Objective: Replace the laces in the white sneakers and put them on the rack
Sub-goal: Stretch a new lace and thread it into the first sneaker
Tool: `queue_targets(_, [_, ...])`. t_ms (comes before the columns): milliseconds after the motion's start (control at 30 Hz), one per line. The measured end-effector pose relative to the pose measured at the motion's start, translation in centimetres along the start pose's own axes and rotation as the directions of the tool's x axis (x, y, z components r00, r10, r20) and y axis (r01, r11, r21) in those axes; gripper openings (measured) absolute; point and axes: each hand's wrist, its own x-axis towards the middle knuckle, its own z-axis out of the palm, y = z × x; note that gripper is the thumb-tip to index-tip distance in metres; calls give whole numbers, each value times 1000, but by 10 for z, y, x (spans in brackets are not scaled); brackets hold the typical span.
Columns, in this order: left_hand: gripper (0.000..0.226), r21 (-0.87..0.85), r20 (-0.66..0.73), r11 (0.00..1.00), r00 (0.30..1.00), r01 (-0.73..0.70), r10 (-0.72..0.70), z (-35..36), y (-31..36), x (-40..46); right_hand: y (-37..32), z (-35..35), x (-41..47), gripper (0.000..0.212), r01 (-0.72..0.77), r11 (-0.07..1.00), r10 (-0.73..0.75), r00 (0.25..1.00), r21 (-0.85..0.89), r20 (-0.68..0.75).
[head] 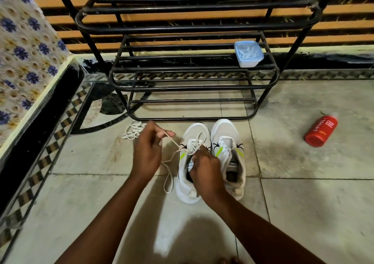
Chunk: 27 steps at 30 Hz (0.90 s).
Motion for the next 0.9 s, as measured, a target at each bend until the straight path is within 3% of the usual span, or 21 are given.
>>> queue_targets(67, [25,-466,-121,873,967,144,-224,-4,18,7,0,1,0,21,15,1000,-15,1000,-9,-12])
queue_targets(100, [28,-602,-120,785,956,145,-268,-7,26,11,0,1,0,20,23,1000,-23,1000,-10,-18])
queue_targets(133, [31,-625,-120,770,960,124,-252,-12,31,15,0,1,-1,20,31,1000,-31,999,-2,-28])
queue_targets(200, [28,-395,-119,919,991,6,-58,-20,29,17,-1,0,-1,19,38,999,-36,998,34,-53])
queue_targets(233, [22,-158,-61,983,994,-98,90,-22,22,16,-1,-1,-1,17,38,998,-34,997,50,-68])
queue_targets(267, [16,92,53,973,977,-209,205,-24,11,14,-1,0,-1,17,38,997,-32,996,71,-82])
queue_targets(300, [12,296,201,904,945,-310,258,-24,0,11,0,-1,-2,17,39,995,-30,995,87,-98])
queue_targets(367, [26,557,471,673,853,-486,225,-21,-19,3,1,-2,-4,17,54,992,-40,992,117,-117])
queue_targets(433, [21,622,555,521,798,-584,233,-11,-28,-4,2,-4,-5,15,81,984,-59,989,161,-137])
queue_targets(467, [12,631,534,508,803,-587,265,-7,-28,-5,2,-6,-5,15,91,978,-64,987,186,-147])
queue_targets(533, [7,661,422,545,856,-516,299,1,-29,-5,0,-8,-5,18,98,975,-68,986,201,-150])
queue_targets(600, [6,584,306,707,915,-399,263,7,-25,-6,0,-8,-5,18,105,976,-79,987,192,-138])
queue_targets(667, [9,307,223,927,963,-215,149,11,-17,-8,2,-8,-5,18,97,976,-73,990,197,-123])
queue_targets(700, [15,135,161,987,985,-87,65,13,-12,-9,3,-8,-5,18,89,976,-67,991,199,-113])
queue_targets(767, [22,-100,-9,993,998,61,-62,11,-4,-4,3,-7,-4,18,83,977,-64,993,196,-103])
queue_targets(833, [24,-112,-107,994,994,14,-26,5,5,2,0,-6,-2,17,88,981,-72,993,173,-94])
queue_targets(900, [21,139,-40,976,984,-169,176,-2,10,6,-1,-5,-2,17,92,986,-83,994,137,-75])
